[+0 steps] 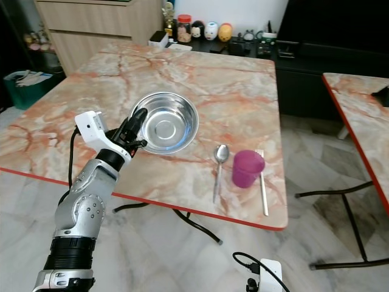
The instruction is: Setting the table
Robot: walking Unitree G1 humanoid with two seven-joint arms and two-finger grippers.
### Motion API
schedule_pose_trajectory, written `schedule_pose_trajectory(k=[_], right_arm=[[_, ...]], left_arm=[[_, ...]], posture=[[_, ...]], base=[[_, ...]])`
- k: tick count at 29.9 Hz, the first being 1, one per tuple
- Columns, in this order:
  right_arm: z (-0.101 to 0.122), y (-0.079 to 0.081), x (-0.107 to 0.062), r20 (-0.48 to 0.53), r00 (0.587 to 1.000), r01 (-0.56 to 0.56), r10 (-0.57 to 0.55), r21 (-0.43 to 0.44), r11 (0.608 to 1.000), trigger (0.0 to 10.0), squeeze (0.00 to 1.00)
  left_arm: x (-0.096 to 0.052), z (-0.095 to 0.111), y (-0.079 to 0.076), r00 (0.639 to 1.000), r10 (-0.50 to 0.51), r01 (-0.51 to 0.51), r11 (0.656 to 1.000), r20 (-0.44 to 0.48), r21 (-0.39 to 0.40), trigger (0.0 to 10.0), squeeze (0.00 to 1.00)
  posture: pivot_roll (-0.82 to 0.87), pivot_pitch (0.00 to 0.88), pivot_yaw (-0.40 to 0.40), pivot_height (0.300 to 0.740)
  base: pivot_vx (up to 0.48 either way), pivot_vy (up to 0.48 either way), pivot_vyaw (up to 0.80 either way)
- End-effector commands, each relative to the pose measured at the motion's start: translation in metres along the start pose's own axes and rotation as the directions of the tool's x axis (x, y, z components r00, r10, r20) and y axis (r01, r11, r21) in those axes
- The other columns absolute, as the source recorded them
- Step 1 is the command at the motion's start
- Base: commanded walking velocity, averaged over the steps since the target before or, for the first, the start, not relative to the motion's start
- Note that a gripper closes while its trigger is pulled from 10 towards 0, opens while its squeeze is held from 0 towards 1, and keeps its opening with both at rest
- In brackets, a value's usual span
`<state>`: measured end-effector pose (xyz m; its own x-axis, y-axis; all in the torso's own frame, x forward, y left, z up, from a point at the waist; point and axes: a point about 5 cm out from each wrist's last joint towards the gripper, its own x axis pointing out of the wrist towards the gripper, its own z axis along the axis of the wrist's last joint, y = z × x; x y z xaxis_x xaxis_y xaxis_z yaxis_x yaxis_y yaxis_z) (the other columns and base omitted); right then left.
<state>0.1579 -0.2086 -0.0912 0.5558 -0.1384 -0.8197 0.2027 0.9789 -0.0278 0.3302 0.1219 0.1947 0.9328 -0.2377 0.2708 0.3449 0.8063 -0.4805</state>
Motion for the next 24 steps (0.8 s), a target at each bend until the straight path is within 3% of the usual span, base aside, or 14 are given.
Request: schedule_pose_trajectory(k=[1, 3, 24], right_arm=[[-0.0029, -0.0027, -0.0006, -0.015, 1.0, 0.007, -0.006, 0.017, 1.0, 10.0, 0.0], [-0.0027, -0.0027, -0.0006, -0.014, 1.0, 0.005, -0.005, 0.01, 1.0, 10.0, 0.0], [-0.0008, -0.0016, -0.0002, -0.008, 1.0, -0.011, 0.011, -0.004, 1.0, 10.0, 0.0]], left_arm=[[0.0039, 0.0134, -0.006, 0.998, -0.021, 0.021, 1.0, 0.061, -0.001, 10.0, 0.0], [0.0049, 0.0154, -0.0065, 0.997, -0.026, 0.026, 1.0, 0.068, -0.001, 10.0, 0.0], [0.0093, 0.0131, -0.0121, 0.997, -0.037, 0.039, 0.999, 0.071, -0.031, 10.0, 0.0]], posture=[[0.05, 0.0, -0.033, 0.711], [0.05, 0.0, -0.033, 0.711], [0.05, 0.0, -0.032, 0.711]], base=[[0.0, -0.255, -0.78], [0.0, -0.251, -0.76], [0.0, -0.25, 0.0]])
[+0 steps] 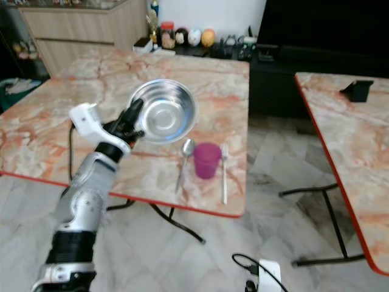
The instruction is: Setting the table
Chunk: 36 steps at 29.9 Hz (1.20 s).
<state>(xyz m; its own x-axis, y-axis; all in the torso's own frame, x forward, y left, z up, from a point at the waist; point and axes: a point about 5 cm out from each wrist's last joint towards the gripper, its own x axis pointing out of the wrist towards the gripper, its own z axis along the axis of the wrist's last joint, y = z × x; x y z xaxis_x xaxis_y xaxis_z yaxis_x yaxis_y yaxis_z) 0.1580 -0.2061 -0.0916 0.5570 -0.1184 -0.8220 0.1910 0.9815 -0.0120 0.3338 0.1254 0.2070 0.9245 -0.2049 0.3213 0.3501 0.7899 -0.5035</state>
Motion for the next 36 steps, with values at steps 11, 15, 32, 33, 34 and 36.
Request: schedule_pose_trajectory(k=[11, 15, 32, 33, 34, 36], right_arm=[[0.0, -0.0042, -0.0002, -0.004, 1.0, 0.009, -0.009, -0.003, 1.0, 10.0, 0.0], [0.0, -0.0042, -0.0002, -0.004, 1.0, 0.008, -0.008, -0.003, 1.0, 10.0, 0.0], [0.001, -0.0037, 0.0, -0.002, 1.0, 0.008, -0.008, 0.0, 1.0, 10.0, 0.0], [0.001, -0.0037, 0.0, -0.002, 1.0, 0.008, -0.008, 0.0, 1.0, 10.0, 0.0], [0.001, -0.0038, 0.0, -0.002, 1.0, 0.008, -0.008, 0.0, 1.0, 10.0, 0.0], [0.0013, -0.0038, 0.0001, -0.001, 1.0, 0.008, -0.008, -0.001, 1.0, 10.0, 0.0]], left_arm=[[0.004, -0.0035, -0.0138, 0.999, -0.045, 0.045, 0.999, -0.004, -0.004, 10.0, 0.0], [0.0036, -0.0035, -0.0139, 0.999, -0.047, 0.047, 0.999, -0.005, -0.003, 10.0, 0.0], [0.0029, -0.0062, -0.0143, 0.998, -0.055, 0.055, 0.998, -0.024, 0.023, 10.0, 0.0], [0.0029, -0.0062, -0.0144, 0.998, -0.055, 0.056, 0.998, -0.024, 0.023, 10.0, 0.0], [0.0029, -0.0062, -0.0144, 0.998, -0.055, 0.056, 0.998, -0.024, 0.024, 10.0, 0.0], [0.0032, -0.0063, -0.0145, 0.998, -0.055, 0.056, 0.998, -0.024, 0.025, 10.0, 0.0]], posture=[[0.05, 0.0, -0.033, 0.711], [0.05, 0.0, -0.033, 0.711], [0.05, 0.0, -0.033, 0.711], [0.05, 0.0, -0.033, 0.711], [0.05, 0.0, -0.033, 0.711], [0.05, 0.0, -0.034, 0.711]], base=[[0.0, -0.247, 0.0], [0.0, -0.247, 0.0], [0.0, -0.247, 0.0], [0.0, -0.247, 0.0], [0.0, -0.247, 0.0], [0.0, -0.244, 0.0]])
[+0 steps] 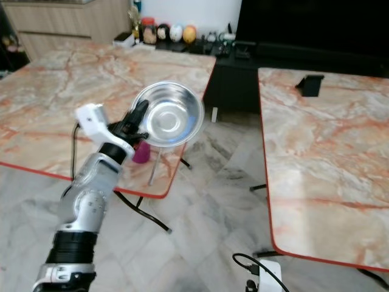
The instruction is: Setting the table
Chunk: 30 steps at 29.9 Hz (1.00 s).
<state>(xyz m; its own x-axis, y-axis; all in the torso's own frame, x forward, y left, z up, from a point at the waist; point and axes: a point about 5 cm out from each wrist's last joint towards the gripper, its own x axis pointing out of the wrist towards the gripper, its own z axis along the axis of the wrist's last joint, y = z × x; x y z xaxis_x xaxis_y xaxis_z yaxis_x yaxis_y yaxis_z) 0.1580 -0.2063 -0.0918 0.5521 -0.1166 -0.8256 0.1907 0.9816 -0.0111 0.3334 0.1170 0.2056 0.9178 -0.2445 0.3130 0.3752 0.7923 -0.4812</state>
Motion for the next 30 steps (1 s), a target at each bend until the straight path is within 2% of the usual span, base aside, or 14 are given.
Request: schedule_pose_trajectory(k=[1, 7, 14, 30], right_arm=[[0.0015, -0.0036, 0.0, 0.005, 1.0, 0.009, -0.009, 0.0, 1.0, 10.0, 0.0], [0.0008, -0.0035, 0.0001, -0.006, 1.0, 0.004, -0.004, 0.006, 1.0, 10.0, 0.0], [0.0011, -0.0036, 0.0002, -0.014, 1.0, -0.002, 0.002, -0.01, 1.0, 10.0, 0.0], [0.0037, -0.0038, 0.0007, -0.008, 1.0, -0.004, 0.004, -0.015, 1.0, 10.0, 0.0]], left_arm=[[0.0027, -0.0002, -0.0084, 1.0, -0.026, 0.026, 1.0, 0.005, 0.011, 10.0, 0.0], [0.0028, -0.0002, -0.0081, 1.0, -0.026, 0.026, 1.0, 0.004, 0.017, 10.0, 0.0], [0.0035, -0.0004, -0.0083, 1.0, -0.023, 0.023, 1.0, 0.005, 0.018, 10.0, 0.0], [0.0063, 0.0007, -0.008, 1.0, -0.014, 0.014, 1.0, 0.01, 0.023, 10.0, 0.0]], posture=[[0.05, 0.0, -0.034, 0.711], [0.05, 0.0, -0.035, 0.711], [0.05, 0.0, -0.038, 0.711], [0.05, 0.0, -0.037, 0.711]], base=[[0.0, -0.247, 0.0], [0.0, -0.246, 0.0], [0.0, -0.245, -0.67], [0.0, -0.247, 0.0]])
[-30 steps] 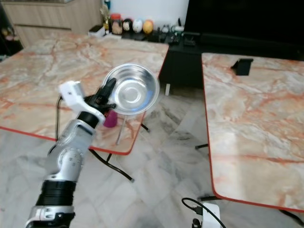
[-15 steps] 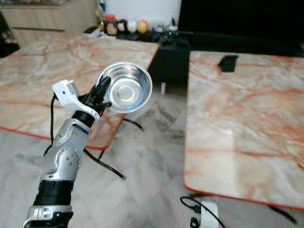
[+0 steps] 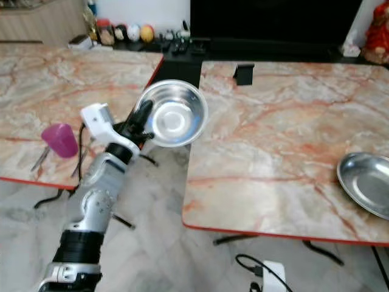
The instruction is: Setting the table
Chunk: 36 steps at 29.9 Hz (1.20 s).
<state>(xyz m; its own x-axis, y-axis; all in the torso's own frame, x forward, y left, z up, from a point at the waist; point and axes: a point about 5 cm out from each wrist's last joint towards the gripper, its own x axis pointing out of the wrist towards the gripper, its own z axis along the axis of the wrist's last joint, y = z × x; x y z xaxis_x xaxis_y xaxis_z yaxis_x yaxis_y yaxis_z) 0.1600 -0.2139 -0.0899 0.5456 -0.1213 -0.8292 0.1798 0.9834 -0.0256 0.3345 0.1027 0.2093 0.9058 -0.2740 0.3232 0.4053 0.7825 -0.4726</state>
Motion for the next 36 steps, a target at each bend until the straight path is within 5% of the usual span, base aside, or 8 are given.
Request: schedule_pose_trajectory(k=[1, 36], right_arm=[[-0.0001, 0.0033, 0.0002, -0.001, 1.0, -0.01, 0.01, 0.003, 1.0, 10.0, 0.0], [-0.004, 0.0046, -0.0004, -0.006, 1.0, -0.004, 0.004, 0.01, 1.0, 10.0, 0.0]], left_arm=[[0.0007, 0.006, 0.0046, 1.0, 0.018, -0.019, 1.0, 0.016, 0.024, 10.0, 0.0], [-0.0029, 0.0066, 0.0105, 1.0, 0.018, -0.018, 0.999, 0.003, 0.05, 10.0, 0.0]], posture=[[0.05, 0.0, -0.037, 0.711], [0.04, 0.0, -0.026, 0.711]], base=[[0.0, -0.247, 0.0], [0.0, -0.247, 0.0]])
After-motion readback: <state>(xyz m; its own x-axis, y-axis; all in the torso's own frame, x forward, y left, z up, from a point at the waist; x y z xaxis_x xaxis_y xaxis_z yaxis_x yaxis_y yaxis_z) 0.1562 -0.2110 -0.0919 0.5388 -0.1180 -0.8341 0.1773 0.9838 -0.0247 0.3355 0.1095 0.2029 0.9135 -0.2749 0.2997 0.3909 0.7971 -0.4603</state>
